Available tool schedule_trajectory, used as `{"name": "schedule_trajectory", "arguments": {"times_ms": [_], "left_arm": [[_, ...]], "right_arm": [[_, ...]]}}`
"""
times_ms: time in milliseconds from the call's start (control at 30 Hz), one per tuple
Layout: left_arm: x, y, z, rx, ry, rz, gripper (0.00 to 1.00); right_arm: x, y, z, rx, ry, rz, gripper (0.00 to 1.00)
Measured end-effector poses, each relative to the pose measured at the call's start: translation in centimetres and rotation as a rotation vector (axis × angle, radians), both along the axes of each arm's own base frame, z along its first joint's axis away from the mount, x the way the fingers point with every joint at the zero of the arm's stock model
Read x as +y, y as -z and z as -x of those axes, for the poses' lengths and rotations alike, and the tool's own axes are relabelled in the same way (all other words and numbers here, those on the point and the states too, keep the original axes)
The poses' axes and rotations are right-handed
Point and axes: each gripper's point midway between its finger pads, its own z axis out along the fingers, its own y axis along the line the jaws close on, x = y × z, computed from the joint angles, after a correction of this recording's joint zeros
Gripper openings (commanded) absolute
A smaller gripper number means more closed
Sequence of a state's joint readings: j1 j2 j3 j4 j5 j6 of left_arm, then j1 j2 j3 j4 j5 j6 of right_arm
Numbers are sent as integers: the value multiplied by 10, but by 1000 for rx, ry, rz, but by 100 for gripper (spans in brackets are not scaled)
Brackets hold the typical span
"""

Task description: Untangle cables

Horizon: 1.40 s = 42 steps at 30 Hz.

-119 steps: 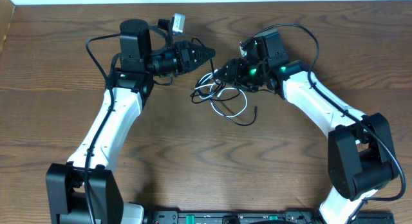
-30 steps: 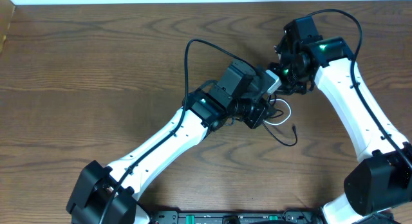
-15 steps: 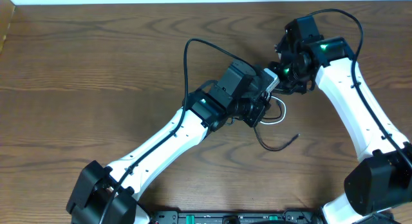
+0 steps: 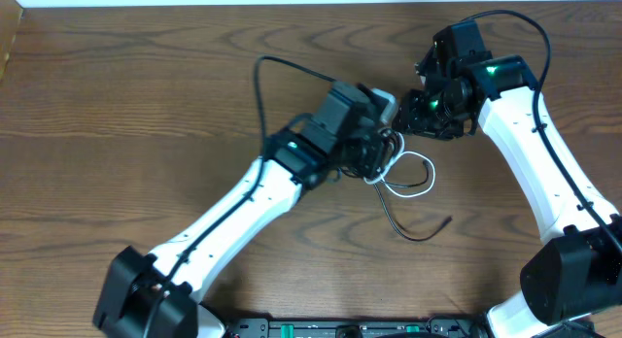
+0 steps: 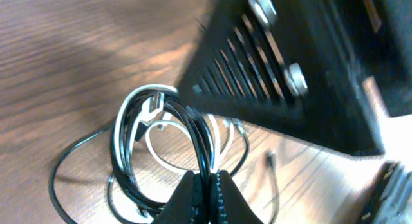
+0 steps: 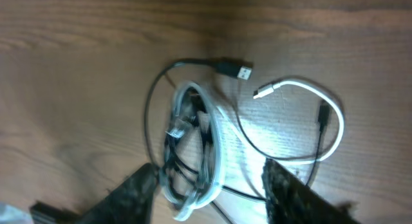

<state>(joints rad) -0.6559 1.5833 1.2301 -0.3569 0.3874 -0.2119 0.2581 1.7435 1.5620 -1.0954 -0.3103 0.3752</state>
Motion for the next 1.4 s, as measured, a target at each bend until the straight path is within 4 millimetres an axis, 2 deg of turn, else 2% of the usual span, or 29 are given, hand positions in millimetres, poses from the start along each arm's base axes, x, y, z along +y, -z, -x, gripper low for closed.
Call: {"name": "schedule_trajectory", "arguments": {"times_ms": [100,233,533,633,733,833,967,1067,1200,1300,1400], "left_arm": [[10,-17,-5,18,-53,56,7],[18,-35,-7,33,-99,114,8],[38,-42,-22,105,-225,175,8],[45,-42,-28,131,-274,192,8],[49,-42,-31,154,-302,209,7],[49,-43,-30,168,-305,219,8],[48,-43,-30,179,-310,228,8],[48,-44,-30,179,-310,233,7],[51,-46,-34,175,-316,244,8],[63,-47,-42,172,-346,250,7],[81,-54,-52,151,-387,262,8]], "right_arm": [[2,-1,-2,-7,-1,-9,72],[7,-3,-2,-10,-19,-41,79],[29,-15,-7,-59,-96,-166,70],[34,-13,-9,-72,-109,-193,65],[40,-9,-14,-100,-125,-233,64],[48,-4,-18,-128,-139,-264,58],[59,3,-20,-149,-153,-286,43],[62,17,-17,-105,-133,-273,30],[51,45,-14,-22,-52,-192,12],[39,64,-12,33,6,-122,5],[29,79,-10,74,44,-69,2]]}}
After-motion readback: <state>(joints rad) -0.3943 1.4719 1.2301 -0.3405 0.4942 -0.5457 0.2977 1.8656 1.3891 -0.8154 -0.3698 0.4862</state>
